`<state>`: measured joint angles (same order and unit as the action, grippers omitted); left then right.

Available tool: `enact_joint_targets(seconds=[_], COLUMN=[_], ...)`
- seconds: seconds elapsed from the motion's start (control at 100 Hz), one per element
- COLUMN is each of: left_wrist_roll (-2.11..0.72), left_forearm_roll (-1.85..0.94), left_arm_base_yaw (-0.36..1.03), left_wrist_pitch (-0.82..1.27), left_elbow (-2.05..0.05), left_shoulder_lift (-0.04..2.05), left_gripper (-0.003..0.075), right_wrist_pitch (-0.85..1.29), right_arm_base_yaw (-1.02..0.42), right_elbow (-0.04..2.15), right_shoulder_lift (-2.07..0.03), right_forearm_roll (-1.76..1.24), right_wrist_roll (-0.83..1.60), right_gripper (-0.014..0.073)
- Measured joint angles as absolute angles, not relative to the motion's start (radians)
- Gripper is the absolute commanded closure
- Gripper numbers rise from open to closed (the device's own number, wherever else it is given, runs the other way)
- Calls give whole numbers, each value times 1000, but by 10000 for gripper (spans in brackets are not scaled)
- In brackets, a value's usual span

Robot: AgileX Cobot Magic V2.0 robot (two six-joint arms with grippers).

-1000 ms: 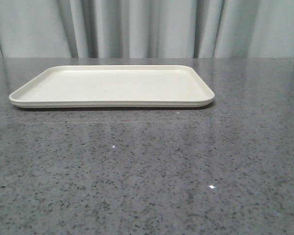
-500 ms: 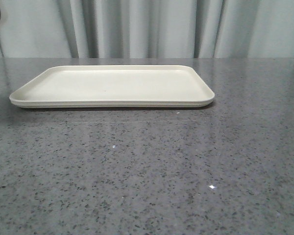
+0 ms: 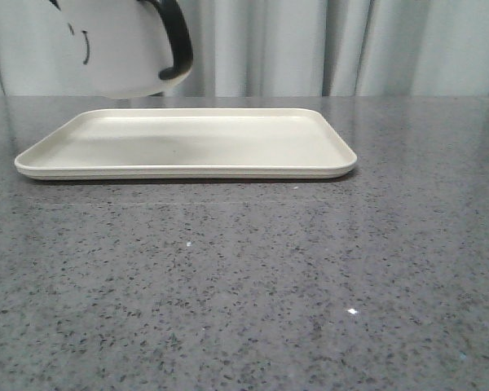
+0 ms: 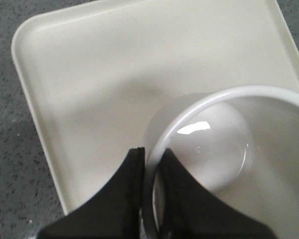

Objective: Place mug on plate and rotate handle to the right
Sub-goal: 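Lift the mug with the left gripper and carry it onto the tray, then set the mug down on the tray and open the left gripper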

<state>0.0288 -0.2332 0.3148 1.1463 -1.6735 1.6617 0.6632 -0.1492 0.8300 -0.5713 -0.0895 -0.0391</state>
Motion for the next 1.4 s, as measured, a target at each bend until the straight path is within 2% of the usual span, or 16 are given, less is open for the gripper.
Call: enact_joint_targets(seconds=[0.36, 1.4], left_wrist_roll=[85, 103], left_forearm_roll=[-155, -129], left_arm_base_yaw=[398, 429], left_wrist_pitch=[1212, 1247], left_elbow=[-1873, -1888], left_shoulder_lift=[1871, 1947], left_gripper=[741, 740], right_wrist_pitch=[663, 663], right_arm_base_yaw=[-149, -149], right_elbow=[830, 830], right_shoulder_lift=[-571, -571], right_forearm_roll=[-89, -89], right_wrist_roll=[-39, -39], right_gripper=[-63, -63])
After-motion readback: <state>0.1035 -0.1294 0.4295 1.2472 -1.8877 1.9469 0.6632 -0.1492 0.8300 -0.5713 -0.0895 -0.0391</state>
